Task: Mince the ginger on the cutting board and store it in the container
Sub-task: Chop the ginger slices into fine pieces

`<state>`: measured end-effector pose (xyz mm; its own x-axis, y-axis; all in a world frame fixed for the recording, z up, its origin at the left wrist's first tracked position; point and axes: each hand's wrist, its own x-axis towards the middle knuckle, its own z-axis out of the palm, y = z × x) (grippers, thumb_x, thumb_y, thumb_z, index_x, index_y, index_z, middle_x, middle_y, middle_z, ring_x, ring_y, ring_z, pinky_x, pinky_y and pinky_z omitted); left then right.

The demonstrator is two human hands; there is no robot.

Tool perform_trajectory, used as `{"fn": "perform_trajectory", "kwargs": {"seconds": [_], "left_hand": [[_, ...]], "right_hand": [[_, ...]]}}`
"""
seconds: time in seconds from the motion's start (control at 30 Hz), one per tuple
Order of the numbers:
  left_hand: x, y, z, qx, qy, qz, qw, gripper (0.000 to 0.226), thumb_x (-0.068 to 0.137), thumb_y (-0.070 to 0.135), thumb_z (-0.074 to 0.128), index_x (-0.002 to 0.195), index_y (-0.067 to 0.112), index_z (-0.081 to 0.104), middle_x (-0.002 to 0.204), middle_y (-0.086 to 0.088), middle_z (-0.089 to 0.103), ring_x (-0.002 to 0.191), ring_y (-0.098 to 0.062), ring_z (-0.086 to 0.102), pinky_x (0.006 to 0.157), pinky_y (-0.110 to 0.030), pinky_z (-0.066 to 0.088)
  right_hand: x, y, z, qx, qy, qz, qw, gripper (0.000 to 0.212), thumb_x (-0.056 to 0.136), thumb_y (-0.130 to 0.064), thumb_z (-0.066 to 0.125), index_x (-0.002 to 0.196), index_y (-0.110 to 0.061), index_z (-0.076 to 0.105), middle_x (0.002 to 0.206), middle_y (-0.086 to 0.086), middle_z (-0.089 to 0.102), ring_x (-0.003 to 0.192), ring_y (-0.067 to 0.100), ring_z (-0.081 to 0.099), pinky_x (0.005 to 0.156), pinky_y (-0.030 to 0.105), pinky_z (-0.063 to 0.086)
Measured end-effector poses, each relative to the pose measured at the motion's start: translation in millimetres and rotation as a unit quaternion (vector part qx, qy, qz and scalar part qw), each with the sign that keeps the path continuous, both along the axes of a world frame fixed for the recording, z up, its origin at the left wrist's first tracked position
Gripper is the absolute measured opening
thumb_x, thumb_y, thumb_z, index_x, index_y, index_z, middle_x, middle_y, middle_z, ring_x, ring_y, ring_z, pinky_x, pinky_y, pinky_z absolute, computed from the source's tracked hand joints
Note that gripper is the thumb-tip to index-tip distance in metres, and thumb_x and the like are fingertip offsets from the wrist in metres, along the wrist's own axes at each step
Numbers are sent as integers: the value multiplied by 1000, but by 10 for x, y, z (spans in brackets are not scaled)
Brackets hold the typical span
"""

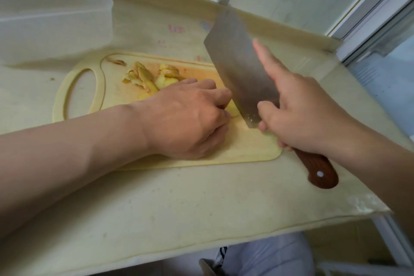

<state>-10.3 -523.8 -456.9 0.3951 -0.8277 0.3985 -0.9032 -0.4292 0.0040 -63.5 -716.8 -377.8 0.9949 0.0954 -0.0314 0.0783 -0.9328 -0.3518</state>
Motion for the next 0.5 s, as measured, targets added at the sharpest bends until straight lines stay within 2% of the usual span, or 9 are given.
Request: {"fn": "perform_trajectory", "kwargs": {"seconds": [0.1,0.2,0.33,0.5], "left_hand": [[-6,6,-6,0,-5,1,1000,51,99,42,29,100,15,72,101,-5,59,86,-30,55,73,-43,49],[-12,6,-2,2,-1,2,1000,52,99,43,28,101,15,71,102,-4,58,87,-29,54,74,-43,49],[-3,15,-8,-8,-3,-2,1000,50,98,42,31,98,14,72,100,-5,58,84,-29,54,72,-44,49],[5,10,-22,-16,-8,-5,1000,46,97,40,35,91,13,72,96,-6,58,81,-30,53,70,-44,50]], "right_hand": [[-170,-54,-94,34,-43,-16,998,96,99,-13,52,153,-66,-7,68,18,70,50,29,65,53,49,59],[-180,-47,-69,10,-50,7,999,97,99,-11,51,153,-66,-7,62,16,68,50,28,64,56,49,59],[-71,-22,49,-48,14,33,998,95,99,-13,49,151,-69,-7,68,11,72,48,21,65,56,47,60],[-62,23,164,-49,85,24,995,94,102,-15,48,145,-77,-8,74,9,73,48,22,67,47,40,61]]}}
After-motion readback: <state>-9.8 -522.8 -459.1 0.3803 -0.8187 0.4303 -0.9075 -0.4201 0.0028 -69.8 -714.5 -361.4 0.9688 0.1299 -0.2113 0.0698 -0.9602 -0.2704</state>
